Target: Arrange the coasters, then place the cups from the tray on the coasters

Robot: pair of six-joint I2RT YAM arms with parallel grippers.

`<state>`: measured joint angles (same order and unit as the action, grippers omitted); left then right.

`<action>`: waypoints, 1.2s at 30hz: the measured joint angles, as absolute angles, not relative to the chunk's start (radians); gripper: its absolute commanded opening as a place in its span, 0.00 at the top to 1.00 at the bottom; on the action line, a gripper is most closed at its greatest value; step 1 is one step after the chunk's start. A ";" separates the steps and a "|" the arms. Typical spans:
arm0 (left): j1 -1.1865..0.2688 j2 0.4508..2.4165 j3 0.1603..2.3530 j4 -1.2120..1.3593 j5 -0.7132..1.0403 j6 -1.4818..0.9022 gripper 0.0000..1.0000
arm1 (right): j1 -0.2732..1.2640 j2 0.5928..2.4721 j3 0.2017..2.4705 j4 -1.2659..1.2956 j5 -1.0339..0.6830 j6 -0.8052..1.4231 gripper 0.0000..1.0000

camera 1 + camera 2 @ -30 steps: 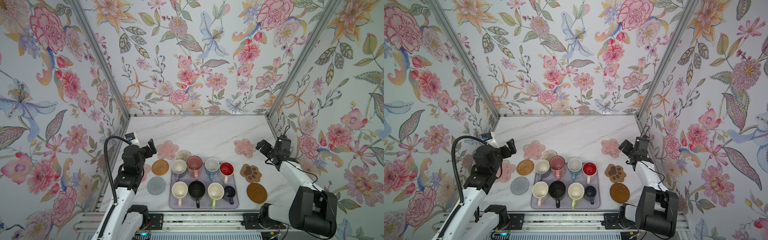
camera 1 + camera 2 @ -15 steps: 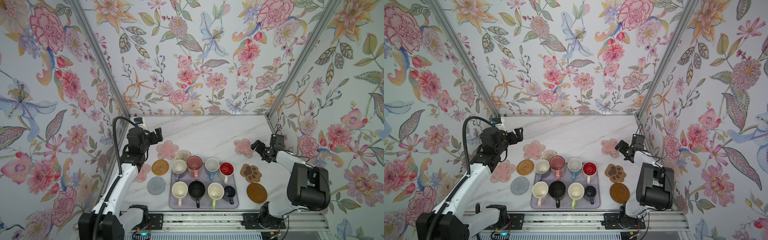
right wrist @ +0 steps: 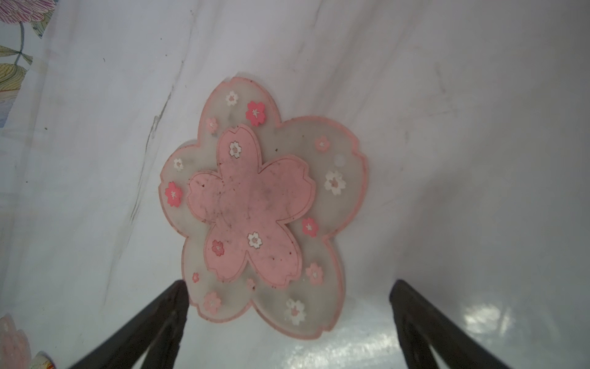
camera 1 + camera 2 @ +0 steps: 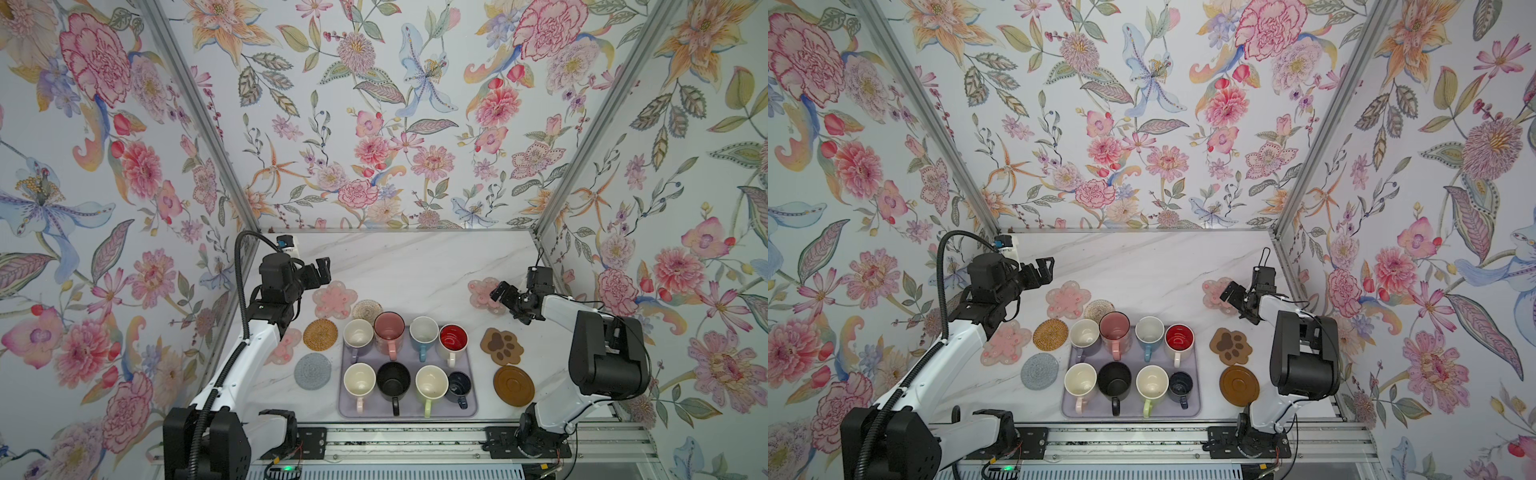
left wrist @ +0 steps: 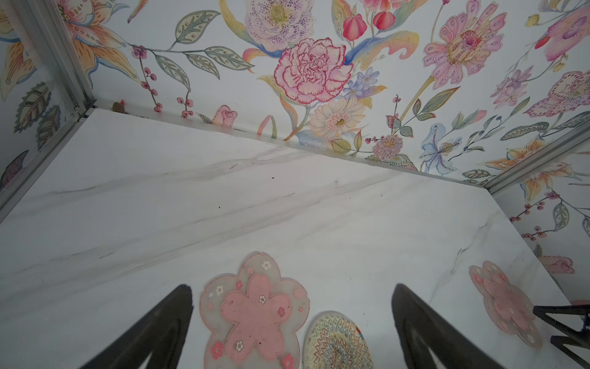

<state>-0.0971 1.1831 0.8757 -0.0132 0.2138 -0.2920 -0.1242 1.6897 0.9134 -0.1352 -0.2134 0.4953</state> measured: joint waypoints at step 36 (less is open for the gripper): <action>-0.099 1.176 0.857 -0.006 0.199 -0.260 0.01 | 0.035 1.855 1.088 -0.097 -0.192 0.570 0.01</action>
